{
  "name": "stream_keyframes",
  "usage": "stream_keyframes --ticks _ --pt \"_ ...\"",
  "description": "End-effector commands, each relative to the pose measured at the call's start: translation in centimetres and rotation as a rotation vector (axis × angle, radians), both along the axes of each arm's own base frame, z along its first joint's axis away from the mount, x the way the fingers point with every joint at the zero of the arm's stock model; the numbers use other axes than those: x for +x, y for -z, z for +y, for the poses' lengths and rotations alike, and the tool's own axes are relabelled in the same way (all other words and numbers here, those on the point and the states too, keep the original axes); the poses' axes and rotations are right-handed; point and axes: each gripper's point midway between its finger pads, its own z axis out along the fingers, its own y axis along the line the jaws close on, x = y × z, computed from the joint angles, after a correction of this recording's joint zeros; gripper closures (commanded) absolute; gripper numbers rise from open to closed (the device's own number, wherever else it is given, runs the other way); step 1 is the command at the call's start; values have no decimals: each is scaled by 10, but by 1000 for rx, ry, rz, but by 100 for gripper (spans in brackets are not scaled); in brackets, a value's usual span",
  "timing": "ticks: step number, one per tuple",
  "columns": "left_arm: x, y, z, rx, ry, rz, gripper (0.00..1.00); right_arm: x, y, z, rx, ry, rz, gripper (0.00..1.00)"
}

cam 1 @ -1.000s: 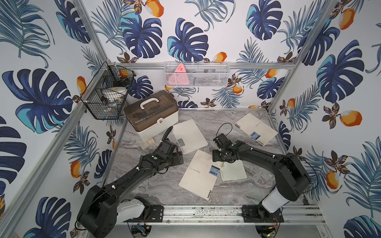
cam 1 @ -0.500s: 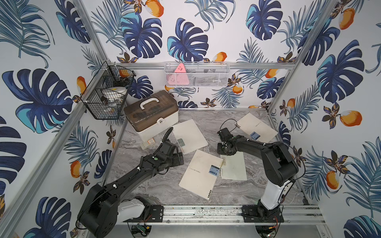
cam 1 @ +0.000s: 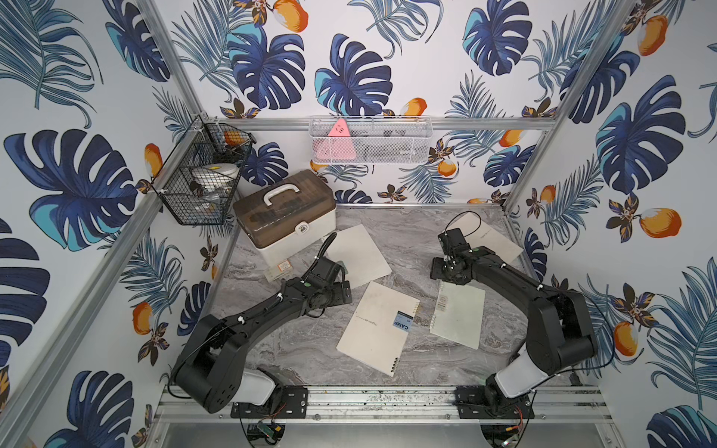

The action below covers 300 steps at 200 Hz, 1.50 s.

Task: Tear off pages from different notebooks
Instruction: Move the notebook to the center of the board.

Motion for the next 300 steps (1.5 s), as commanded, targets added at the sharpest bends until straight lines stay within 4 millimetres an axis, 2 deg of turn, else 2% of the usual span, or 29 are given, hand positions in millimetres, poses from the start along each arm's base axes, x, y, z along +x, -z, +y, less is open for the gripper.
stream_keyframes --ticks 1,14,25,64,78,82,101,121,167,181,197,215,230,233,236,262,280,300 --pt "37 -3 -5 24 -14 -53 1 -4 -9 46 160 -125 -23 28" --pt "58 5 -11 20 -9 -51 1 -3 -10 75 285 -192 -28 26" --pt "74 11 -9 41 -31 -55 1 0 -10 89 341 -222 -34 26" --pt "114 36 16 80 -130 -4 2 12 -2 106 362 -270 -35 25" --pt "124 45 13 81 -127 13 3 13 8 108 365 -277 -17 24" --pt "126 49 11 79 -121 23 4 22 0 112 372 -283 -41 24" --pt "135 63 0 52 -91 46 5 30 8 118 380 -291 -34 22" --pt "142 72 -16 5 -50 61 8 38 18 125 393 -297 -15 20" --pt "150 66 -68 -39 110 19 11 63 37 125 414 -262 -14 19" --pt "153 63 -83 -75 163 8 12 73 43 118 400 -246 -19 19" --pt "155 61 -90 -72 190 7 12 86 51 105 344 -215 -22 19" --pt "153 57 -87 -61 185 16 12 96 47 86 280 -182 -15 19" --pt "149 51 -84 -70 173 2 11 106 42 79 243 -181 -57 18" --pt "148 50 -83 -70 167 1 10 109 40 79 242 -187 -68 18" --pt "147 51 -82 -69 161 4 10 110 50 79 235 -191 -53 17" --pt "146 49 -76 -90 117 10 8 126 68 94 279 -242 15 20" --pt "149 49 -67 -120 73 8 8 125 83 101 301 -257 70 21" --pt "150 49 -64 -160 41 -7 8 120 84 105 336 -261 72 25"
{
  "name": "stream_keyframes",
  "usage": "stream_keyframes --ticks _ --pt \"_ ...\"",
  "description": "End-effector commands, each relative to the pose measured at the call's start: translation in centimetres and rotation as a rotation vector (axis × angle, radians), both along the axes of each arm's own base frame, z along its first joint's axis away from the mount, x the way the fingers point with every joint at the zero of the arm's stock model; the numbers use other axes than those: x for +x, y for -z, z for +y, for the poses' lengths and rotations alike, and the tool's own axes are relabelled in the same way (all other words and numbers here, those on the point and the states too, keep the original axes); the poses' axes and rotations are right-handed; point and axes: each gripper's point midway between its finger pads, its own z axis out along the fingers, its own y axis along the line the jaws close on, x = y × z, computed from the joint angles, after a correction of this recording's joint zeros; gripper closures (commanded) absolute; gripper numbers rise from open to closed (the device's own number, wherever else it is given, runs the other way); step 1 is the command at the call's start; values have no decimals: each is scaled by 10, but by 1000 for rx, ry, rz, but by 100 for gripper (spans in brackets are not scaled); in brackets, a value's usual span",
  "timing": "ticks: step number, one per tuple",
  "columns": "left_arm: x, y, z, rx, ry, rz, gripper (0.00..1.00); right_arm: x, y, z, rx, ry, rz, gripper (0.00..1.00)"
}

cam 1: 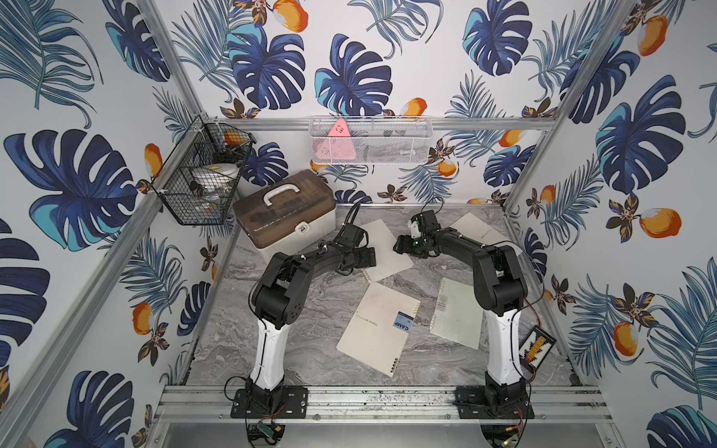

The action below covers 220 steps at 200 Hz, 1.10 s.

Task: Tear off pages from different notebooks
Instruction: Move the notebook to the center of the board.

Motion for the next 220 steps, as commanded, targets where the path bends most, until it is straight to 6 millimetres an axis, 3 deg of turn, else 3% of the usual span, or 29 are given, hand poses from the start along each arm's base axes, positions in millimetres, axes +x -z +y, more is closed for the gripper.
stream_keyframes --ticks 1,22,48,62,65,72,106,123,148,188,193,220 --pt "-12 12 8 -35 -57 68 8 -24 17 2 21 -27 104 25" --pt "-12 14 5 -62 -66 70 8 -36 8 13 96 -57 108 37" --pt "-11 7 -10 -143 -45 55 10 -59 -5 18 122 -70 117 43" --pt "-13 3 -22 -166 -13 53 10 -72 -12 13 137 -52 117 47" --pt "-14 2 -25 -165 -5 52 10 -74 -24 13 146 -51 95 50" --pt "-16 0 -32 -165 14 54 10 -81 -30 10 152 -43 91 53" --pt "-24 -10 -61 -224 74 52 10 -108 -43 -12 109 18 75 53" --pt "-27 -13 -68 -255 103 53 11 -113 -49 -24 77 38 72 54" --pt "-27 -18 -61 -199 103 57 8 -114 -56 -29 97 44 70 54" --pt "-26 -26 -61 -207 111 48 7 -104 -61 -19 257 50 84 55" --pt "-26 -26 -62 -216 111 49 8 -111 -52 -19 278 56 117 54" --pt "-27 -22 -67 -252 112 67 9 -107 -68 -8 420 53 107 50"
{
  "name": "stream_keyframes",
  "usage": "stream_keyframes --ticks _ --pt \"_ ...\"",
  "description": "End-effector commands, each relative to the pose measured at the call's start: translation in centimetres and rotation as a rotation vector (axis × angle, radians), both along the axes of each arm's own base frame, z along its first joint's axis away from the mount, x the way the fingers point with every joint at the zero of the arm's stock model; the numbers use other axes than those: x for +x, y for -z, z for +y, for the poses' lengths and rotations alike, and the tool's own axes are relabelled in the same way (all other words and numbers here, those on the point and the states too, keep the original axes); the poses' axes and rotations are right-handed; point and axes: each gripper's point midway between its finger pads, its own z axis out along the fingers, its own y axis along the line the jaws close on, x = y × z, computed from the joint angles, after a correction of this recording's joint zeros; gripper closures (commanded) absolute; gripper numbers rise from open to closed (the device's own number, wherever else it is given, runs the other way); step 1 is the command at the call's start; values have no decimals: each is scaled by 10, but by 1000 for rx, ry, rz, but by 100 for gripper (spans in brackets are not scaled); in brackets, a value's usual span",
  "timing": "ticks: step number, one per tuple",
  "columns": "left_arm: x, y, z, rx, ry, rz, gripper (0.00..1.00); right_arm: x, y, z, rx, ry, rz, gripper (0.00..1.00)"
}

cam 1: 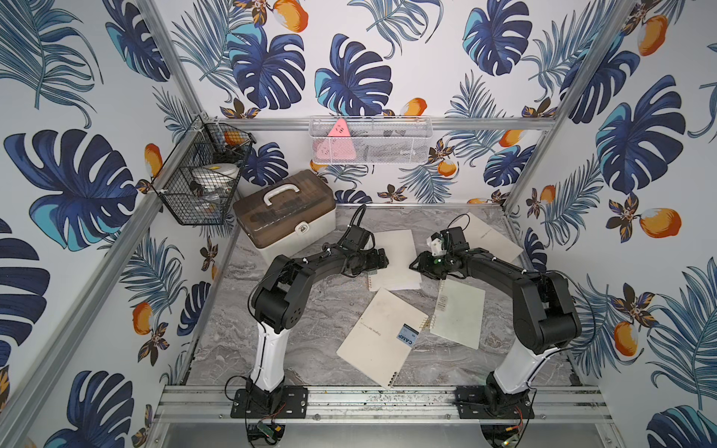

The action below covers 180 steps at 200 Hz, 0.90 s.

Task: Tear off pages from different notebooks
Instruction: Open the notebook at the center of the board.

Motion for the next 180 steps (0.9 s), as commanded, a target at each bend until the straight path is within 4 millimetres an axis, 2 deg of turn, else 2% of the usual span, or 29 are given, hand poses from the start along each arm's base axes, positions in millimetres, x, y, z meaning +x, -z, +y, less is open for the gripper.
stream_keyframes --ticks 1,38,61,81,84,99,123,137,151,163,180 --pt "-1 -2 -9 -55 17 16 9 8 -25 21 178 -12 -38 50" --pt "1 -8 -15 -109 19 16 9 12 -40 26 251 -1 -61 51" --pt "4 -13 -13 -138 16 16 9 15 -40 24 243 19 -62 64" --pt "13 -31 2 -170 -8 -4 5 18 -38 9 120 47 -58 79" --pt "14 -34 5 -175 -11 -9 3 24 -46 8 104 49 -80 82" --pt "21 -51 23 -190 -39 -28 1 29 -55 -7 -11 67 -103 92" --pt "27 -76 52 -210 -79 -59 1 31 -68 -25 -208 55 -137 96" --pt "29 -90 63 -229 -100 -80 1 29 -73 -28 -323 28 -154 98" --pt "31 -104 66 -256 -108 -102 1 27 -78 -23 -371 1 -162 99" --pt "33 -112 64 -281 -108 -113 1 25 -82 -7 -396 -43 -186 97" --pt "36 -119 59 -330 -112 -118 1 16 -83 20 -445 -111 -213 89"
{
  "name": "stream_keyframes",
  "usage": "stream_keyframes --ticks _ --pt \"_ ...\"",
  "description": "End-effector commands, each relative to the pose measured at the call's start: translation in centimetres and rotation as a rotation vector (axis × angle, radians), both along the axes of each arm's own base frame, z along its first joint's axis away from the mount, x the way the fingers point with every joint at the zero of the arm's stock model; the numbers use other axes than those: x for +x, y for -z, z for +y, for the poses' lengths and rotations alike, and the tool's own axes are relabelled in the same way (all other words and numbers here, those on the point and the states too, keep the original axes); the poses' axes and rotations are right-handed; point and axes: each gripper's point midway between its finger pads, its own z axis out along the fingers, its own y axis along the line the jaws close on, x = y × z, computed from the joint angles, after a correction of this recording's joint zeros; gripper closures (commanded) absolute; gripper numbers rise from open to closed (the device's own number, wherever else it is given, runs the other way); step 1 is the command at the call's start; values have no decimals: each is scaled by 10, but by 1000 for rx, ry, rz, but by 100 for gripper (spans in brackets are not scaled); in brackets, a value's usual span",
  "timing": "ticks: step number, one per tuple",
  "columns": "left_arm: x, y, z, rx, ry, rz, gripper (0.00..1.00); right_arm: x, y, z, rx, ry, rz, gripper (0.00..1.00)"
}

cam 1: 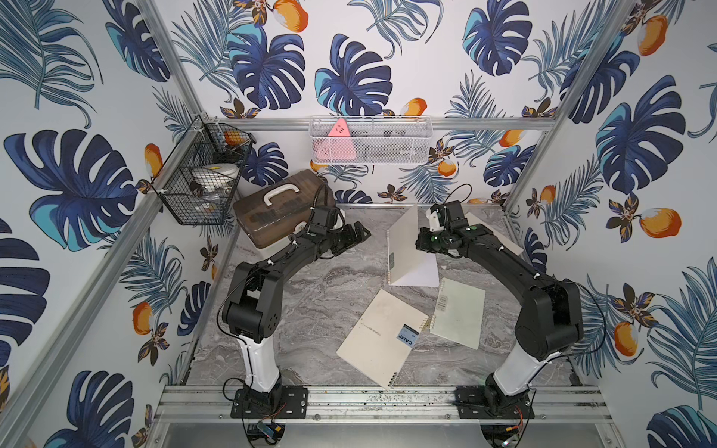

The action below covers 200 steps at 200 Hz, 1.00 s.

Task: Tear off pages from different notebooks
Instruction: Open the notebook at the center of the board.

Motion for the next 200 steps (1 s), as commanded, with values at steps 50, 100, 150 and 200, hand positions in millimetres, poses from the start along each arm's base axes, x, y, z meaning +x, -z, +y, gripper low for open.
stream_keyframes --ticks 50,100,150,200 --pt "12 -28 -4 -165 -37 -53 1 -57 -2 99 -38 -315 -6 58" --pt "23 -39 -11 -218 5 -79 1 -62 -10 146 131 -475 -54 47" --pt "23 -36 -12 -200 51 -82 1 -85 -17 192 321 -700 -67 24" --pt "17 -12 -5 -133 83 -31 2 -96 -1 195 366 -764 -26 17"
